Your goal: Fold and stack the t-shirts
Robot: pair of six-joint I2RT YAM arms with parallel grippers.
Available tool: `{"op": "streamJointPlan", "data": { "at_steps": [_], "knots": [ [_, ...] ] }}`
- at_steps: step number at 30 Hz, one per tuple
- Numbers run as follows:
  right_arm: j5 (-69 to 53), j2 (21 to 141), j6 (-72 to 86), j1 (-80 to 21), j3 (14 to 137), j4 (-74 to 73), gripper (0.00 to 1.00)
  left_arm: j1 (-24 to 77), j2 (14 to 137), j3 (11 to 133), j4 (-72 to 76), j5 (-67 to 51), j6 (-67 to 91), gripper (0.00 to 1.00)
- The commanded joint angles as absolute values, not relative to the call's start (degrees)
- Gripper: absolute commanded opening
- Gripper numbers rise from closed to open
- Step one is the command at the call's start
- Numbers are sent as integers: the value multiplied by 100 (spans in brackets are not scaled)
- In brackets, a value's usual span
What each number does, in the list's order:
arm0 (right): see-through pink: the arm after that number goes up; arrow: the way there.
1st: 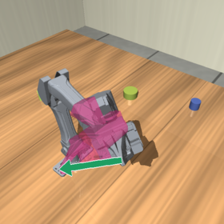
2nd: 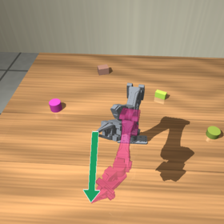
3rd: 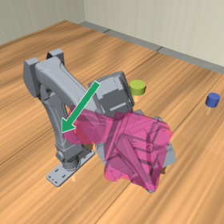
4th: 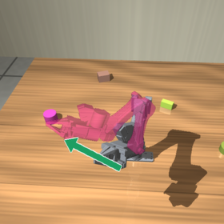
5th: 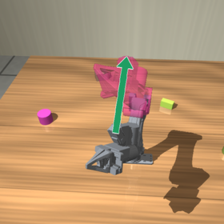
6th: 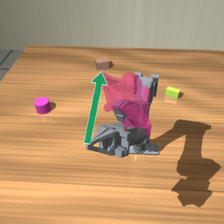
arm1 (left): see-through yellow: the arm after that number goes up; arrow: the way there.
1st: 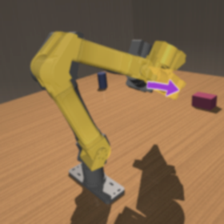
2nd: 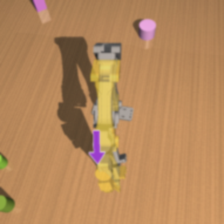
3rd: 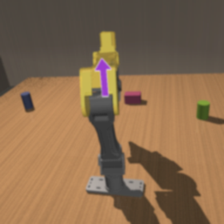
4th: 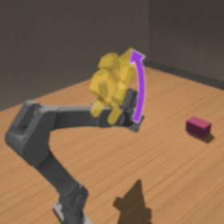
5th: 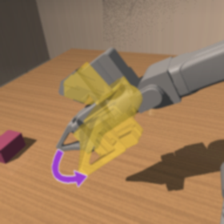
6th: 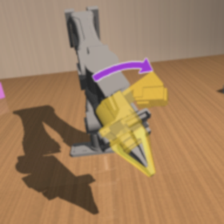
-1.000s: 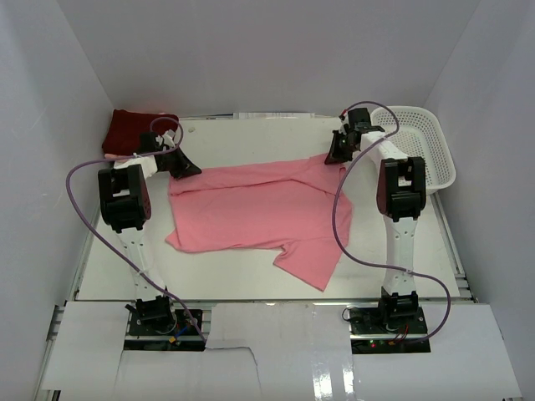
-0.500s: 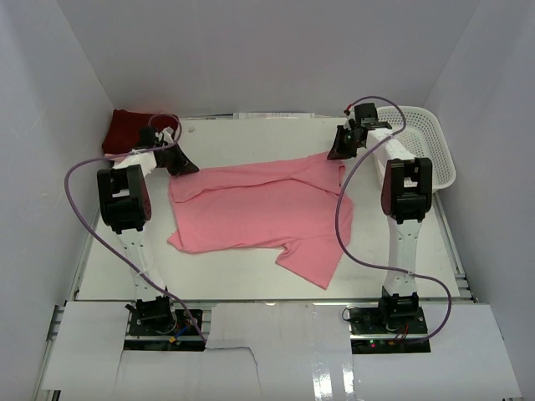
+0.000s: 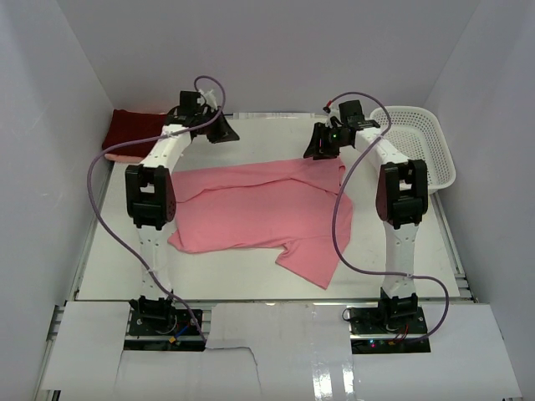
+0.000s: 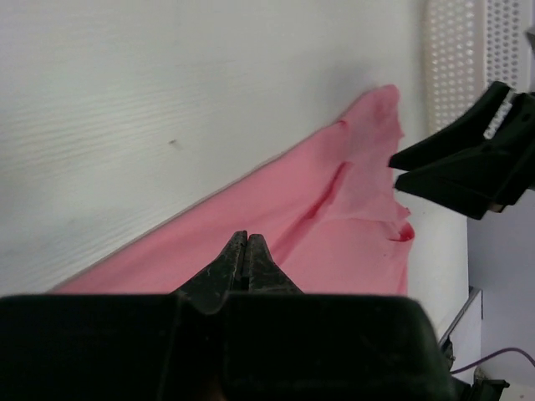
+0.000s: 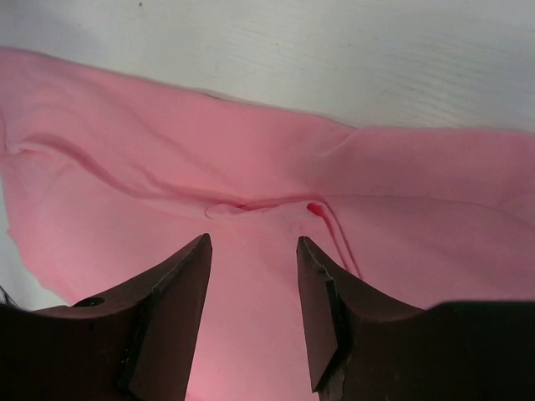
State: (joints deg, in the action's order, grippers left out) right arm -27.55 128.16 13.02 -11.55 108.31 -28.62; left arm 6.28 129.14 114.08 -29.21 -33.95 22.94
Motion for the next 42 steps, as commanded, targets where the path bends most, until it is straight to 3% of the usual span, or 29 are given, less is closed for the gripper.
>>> {"op": "streamJointPlan", "data": {
  "at_steps": [1,9,21,31,42],
  "knots": [
    [-3102,12990,1274,-1221,11092,-2935,52,931,13446,12064,-3138,-3875,2320,0],
    [-3129,13263,1143,-1257,11312,-3006,53,1397,14536,13192,-3051,-4385,2803,0],
    [-3041,13526,1037,-1257,11276,-2874,55,1766,14959,13069,-2206,-4851,3497,0],
    [-2979,13737,993,-1257,11320,-2777,53,2057,14546,12639,-1899,-5062,3805,0],
    [-2962,13719,1028,-1248,11417,-2654,54,2188,15117,12560,-1793,-5194,3867,0]
  ]
}}
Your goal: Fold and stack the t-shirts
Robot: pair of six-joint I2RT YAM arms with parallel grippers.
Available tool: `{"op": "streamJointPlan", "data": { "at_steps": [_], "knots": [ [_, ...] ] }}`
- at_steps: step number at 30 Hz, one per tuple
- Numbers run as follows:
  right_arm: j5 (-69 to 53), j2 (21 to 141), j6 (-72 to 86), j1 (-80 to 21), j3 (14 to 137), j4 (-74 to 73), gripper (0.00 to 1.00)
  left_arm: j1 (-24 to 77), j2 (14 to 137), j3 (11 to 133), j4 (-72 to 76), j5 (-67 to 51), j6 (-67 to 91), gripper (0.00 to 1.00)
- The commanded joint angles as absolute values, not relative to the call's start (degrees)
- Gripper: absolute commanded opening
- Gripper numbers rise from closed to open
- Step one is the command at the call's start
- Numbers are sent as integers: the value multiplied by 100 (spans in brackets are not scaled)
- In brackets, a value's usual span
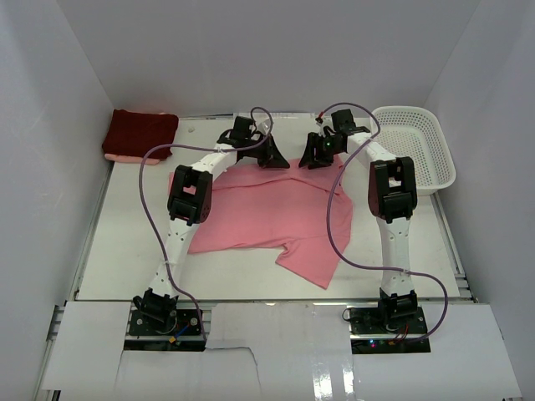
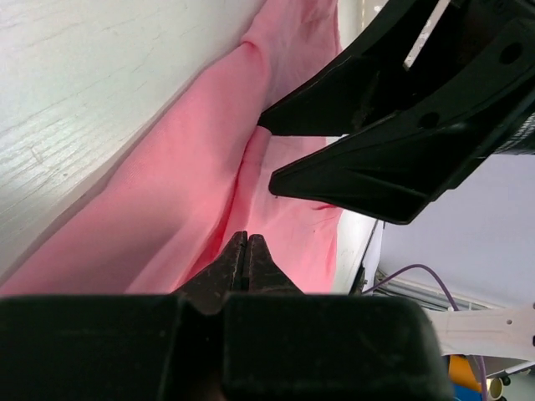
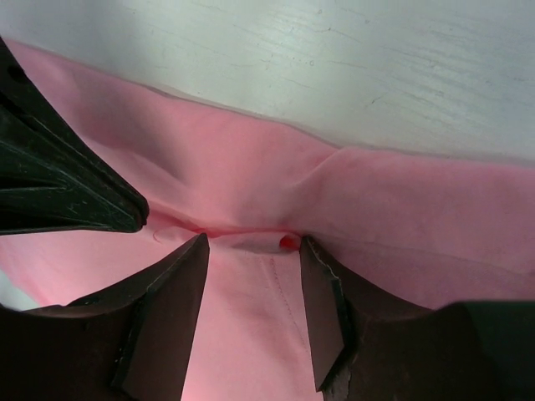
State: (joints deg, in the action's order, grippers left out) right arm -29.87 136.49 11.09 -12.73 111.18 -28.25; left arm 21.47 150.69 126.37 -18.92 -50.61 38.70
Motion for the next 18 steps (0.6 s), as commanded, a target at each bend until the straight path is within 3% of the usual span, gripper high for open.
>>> {"op": "streamJointPlan", "data": {
  "at_steps": [1,10,14,16,18],
  "knots": [
    [-2979,13737,1037,-1248,11434,-2646,54,2188,15126,12516,-1767,-5186,3850,0],
    [-3006,13921,1072,-1248,11593,-2716,54,2197,15143,12190,-1758,-5115,3709,0],
    [-3015,13957,1055,-1248,11523,-2760,49,2197,15205,12129,-1723,-5124,3709,0],
    [-3015,13931,1063,-1239,11426,-2760,37,2197,15196,12103,-1714,-5124,3709,0],
    [-2980,13870,1046,-1239,11347,-2760,10,2206,15170,12068,-1688,-5115,3700,0]
  ]
}}
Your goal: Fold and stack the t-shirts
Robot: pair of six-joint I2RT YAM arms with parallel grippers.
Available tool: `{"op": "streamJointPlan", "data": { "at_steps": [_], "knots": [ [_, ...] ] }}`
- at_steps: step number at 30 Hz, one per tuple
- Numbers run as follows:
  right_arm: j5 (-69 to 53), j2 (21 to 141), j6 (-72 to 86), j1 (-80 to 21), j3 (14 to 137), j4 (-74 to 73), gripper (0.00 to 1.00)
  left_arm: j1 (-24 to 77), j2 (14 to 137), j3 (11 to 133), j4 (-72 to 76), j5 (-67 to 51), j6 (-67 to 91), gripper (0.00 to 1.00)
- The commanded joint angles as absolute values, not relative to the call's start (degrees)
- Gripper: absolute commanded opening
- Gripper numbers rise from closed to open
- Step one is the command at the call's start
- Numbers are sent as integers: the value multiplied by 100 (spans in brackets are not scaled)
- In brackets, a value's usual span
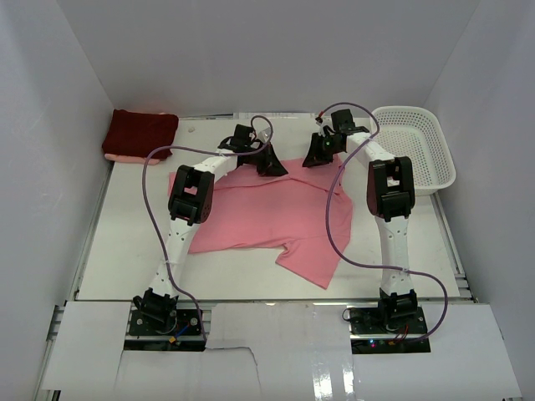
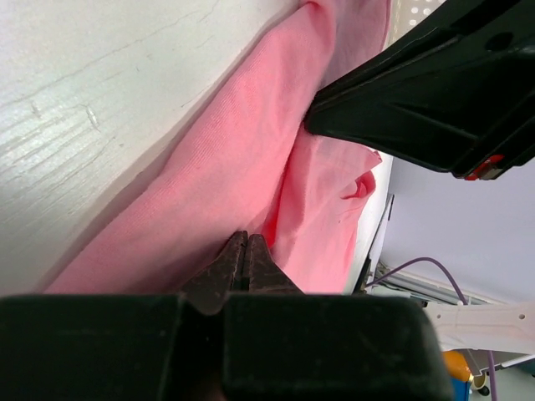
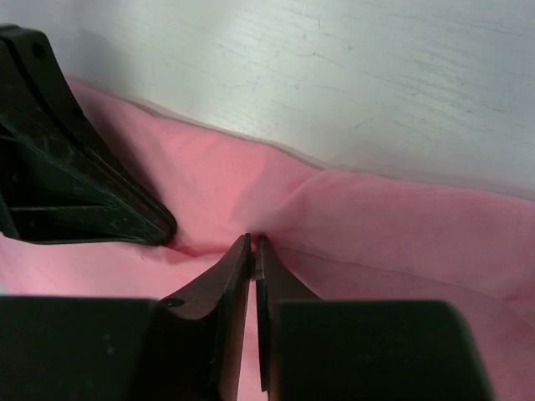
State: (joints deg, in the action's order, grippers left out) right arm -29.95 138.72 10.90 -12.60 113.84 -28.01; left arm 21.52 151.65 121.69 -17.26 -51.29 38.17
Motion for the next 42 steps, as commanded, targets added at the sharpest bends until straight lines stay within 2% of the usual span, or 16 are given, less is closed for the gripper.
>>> {"op": "streamJointPlan", "data": {
  "at_steps": [1,13,23,27,30,32,33,35,37,39,42],
  "knots": [
    [-2979,13852,1046,-1239,11321,-2760,8,2206,15161,12059,-1688,-5115,3691,0],
    [-3085,13351,1098,-1239,10952,-2839,8,2250,15082,11962,-1688,-5080,3691,0],
    [-4332,12649,1380,-1274,10153,-2804,9,2259,15021,11918,-1688,-5054,3683,0],
    [-4509,12402,1441,-1292,9731,-2943,21,2259,15020,11935,-1723,-5045,3665,0],
    [-4762,12419,1372,-1292,9494,-3312,21,2267,15029,11962,-1749,-5036,3656,0],
    [-5088,12384,1301,-1318,9291,-3340,25,2259,15038,11979,-1749,-5027,3656,0],
    [-5071,12366,1240,-1318,9133,-3349,32,2259,15055,12006,-1758,-5027,3656,0],
    [-4984,12331,1187,-1318,9036,-3375,36,2267,15073,12023,-1758,-5045,3674,0],
    [-4765,12261,1178,-1310,9044,-3305,48,2259,15082,12023,-1767,-5054,3674,0],
    [-4615,12129,1213,-1310,9105,-3147,52,2259,15047,11989,-1775,-5054,3656,0],
    [-4474,12050,1283,-1318,9430,-3059,53,2267,15012,11979,-1872,-5010,3551,0]
  ]
}}
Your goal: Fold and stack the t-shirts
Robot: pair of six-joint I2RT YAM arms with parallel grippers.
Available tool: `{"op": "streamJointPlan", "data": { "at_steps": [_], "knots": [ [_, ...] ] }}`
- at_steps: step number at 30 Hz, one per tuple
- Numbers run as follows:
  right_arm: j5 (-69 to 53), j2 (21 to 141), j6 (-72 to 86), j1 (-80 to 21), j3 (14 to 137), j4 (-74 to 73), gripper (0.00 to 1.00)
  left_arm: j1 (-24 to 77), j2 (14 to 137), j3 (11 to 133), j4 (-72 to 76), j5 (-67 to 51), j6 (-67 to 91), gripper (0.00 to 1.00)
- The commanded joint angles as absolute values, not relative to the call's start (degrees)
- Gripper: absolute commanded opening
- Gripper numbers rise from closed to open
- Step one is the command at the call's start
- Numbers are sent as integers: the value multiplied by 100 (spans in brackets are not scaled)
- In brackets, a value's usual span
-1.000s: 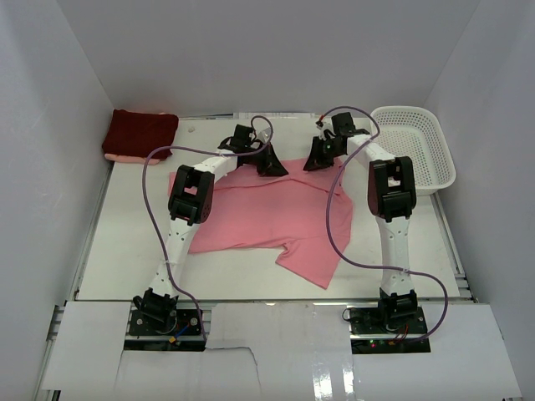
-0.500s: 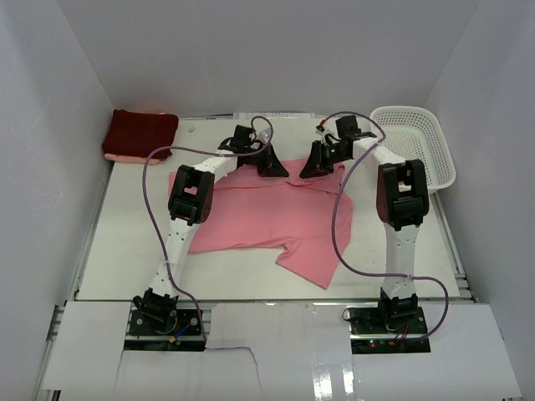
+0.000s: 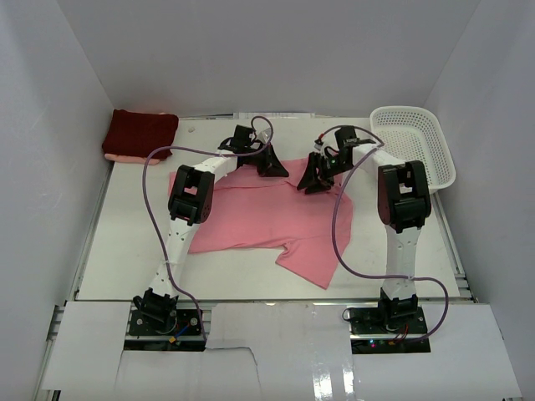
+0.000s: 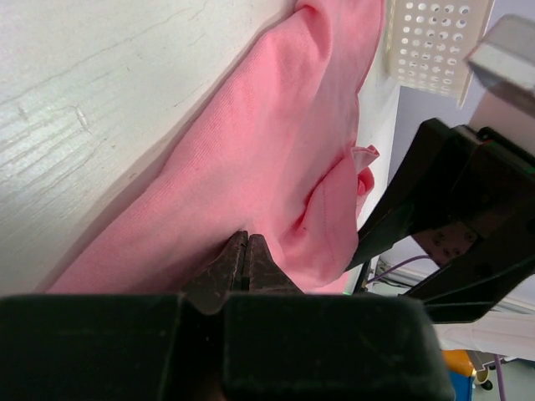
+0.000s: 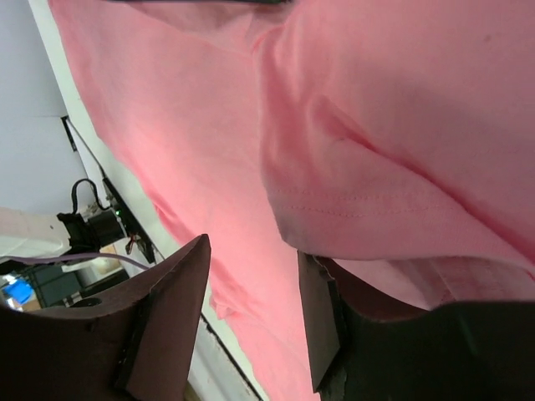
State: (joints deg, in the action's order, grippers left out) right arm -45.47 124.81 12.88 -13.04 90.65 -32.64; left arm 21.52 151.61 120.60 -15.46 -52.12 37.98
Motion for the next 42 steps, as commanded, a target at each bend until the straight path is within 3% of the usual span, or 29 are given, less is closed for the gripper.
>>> {"op": "streamJointPlan", "data": {
  "at_steps": [1,15,23,42],
  "knots": [
    [-4491,12067,1370,-1310,9639,-3067,53,2259,14986,11971,-1924,-4992,3499,0],
    [-4649,12770,1784,-1301,10309,-2400,52,2259,14889,11918,-1986,-4948,3454,0],
    [-4729,13113,1776,-1301,9896,-1776,49,2259,14827,11874,-2039,-4931,3393,0],
    [-4509,13613,1679,-1204,10739,-1529,49,2259,14783,11874,-2171,-4931,3314,0]
  ]
}}
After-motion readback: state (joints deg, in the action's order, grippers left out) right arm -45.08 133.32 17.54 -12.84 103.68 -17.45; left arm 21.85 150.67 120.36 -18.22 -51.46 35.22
